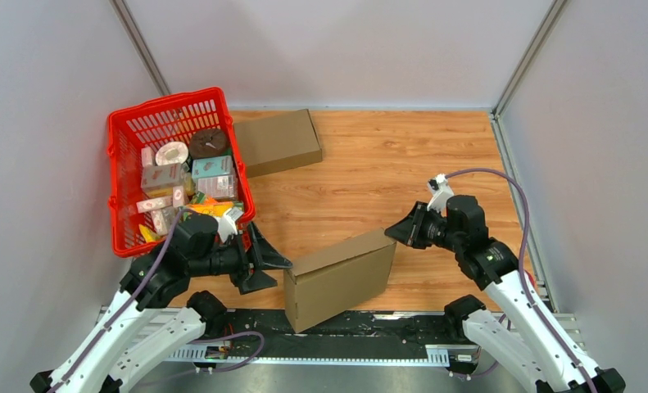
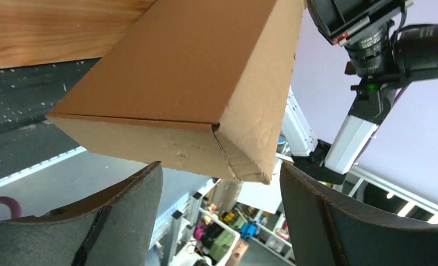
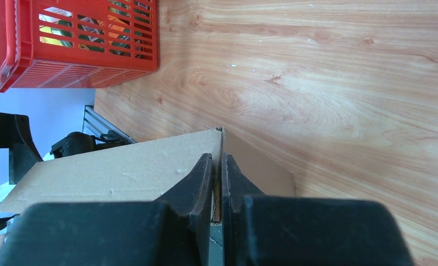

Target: Fold the paper box

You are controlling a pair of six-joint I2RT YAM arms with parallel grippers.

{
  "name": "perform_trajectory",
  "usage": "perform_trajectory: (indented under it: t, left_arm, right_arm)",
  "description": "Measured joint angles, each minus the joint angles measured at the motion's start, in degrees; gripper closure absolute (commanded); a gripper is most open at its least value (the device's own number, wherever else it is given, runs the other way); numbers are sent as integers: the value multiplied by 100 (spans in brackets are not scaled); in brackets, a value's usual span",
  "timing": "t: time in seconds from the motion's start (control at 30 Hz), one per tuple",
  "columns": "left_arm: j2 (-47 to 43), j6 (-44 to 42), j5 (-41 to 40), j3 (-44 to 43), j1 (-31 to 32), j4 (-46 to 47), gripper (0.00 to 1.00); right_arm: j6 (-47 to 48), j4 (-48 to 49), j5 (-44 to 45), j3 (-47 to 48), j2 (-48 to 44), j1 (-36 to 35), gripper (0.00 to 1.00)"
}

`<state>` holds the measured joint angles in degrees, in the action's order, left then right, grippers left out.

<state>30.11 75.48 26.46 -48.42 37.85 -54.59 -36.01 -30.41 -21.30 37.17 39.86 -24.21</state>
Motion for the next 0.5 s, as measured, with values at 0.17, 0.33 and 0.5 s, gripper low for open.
perform_trajectory:
  t: [0.17, 0.33, 0.5]
  left_arm:
    - [127, 503, 44, 122, 0, 192, 15]
    - [131, 669, 50, 129, 0, 315, 18]
    - [83, 750, 48, 282, 0, 450, 23]
  right_arm:
    - [-22, -11, 68, -2, -31, -68, 92]
    - [-22, 26, 149, -2, -24, -164, 92]
    - [-101, 57, 284, -2, -20, -254, 96]
